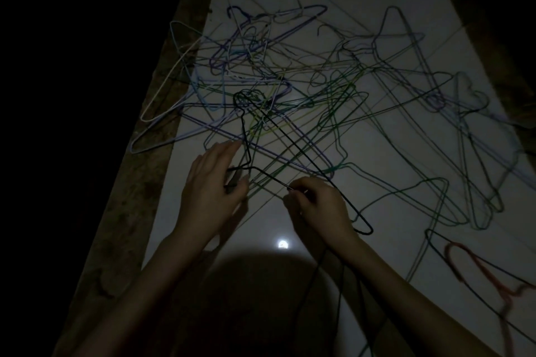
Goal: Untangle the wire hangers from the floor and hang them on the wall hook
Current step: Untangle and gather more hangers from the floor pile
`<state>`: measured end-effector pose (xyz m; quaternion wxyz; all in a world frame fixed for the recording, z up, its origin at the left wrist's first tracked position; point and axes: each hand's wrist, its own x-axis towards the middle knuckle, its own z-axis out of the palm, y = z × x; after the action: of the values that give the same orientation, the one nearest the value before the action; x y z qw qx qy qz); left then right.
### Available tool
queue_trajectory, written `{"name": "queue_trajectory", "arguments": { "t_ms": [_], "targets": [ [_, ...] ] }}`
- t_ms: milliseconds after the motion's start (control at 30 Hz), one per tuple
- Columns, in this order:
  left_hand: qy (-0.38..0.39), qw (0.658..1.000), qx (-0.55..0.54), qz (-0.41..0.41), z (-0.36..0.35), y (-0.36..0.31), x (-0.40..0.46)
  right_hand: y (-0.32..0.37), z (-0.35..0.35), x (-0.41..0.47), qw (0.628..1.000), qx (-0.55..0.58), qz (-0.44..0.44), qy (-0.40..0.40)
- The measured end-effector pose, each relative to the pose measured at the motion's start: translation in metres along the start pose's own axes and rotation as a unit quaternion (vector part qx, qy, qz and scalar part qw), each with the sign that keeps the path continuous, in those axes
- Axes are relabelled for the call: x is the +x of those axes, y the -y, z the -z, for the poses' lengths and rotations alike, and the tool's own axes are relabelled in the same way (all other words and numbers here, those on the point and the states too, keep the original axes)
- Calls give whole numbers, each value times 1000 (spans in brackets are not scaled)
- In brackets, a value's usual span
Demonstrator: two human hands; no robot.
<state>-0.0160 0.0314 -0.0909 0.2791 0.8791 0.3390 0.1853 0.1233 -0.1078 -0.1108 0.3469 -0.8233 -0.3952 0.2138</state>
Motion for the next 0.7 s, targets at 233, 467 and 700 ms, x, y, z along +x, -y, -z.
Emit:
{"name": "queue_trajectory", "arguments": {
  "t_ms": [233,467,700],
  "targets": [
    [-80,996,-21,-47,20,-20,18,23,17,-8,992,116,-49,23],
    [-101,991,-75,-47,38,-44,26,38,32,-16,941,312,-125,42],
    [-81,973,-214,-10,43,-65,31,54,44,-18,897,417,-147,32]
  ]
}}
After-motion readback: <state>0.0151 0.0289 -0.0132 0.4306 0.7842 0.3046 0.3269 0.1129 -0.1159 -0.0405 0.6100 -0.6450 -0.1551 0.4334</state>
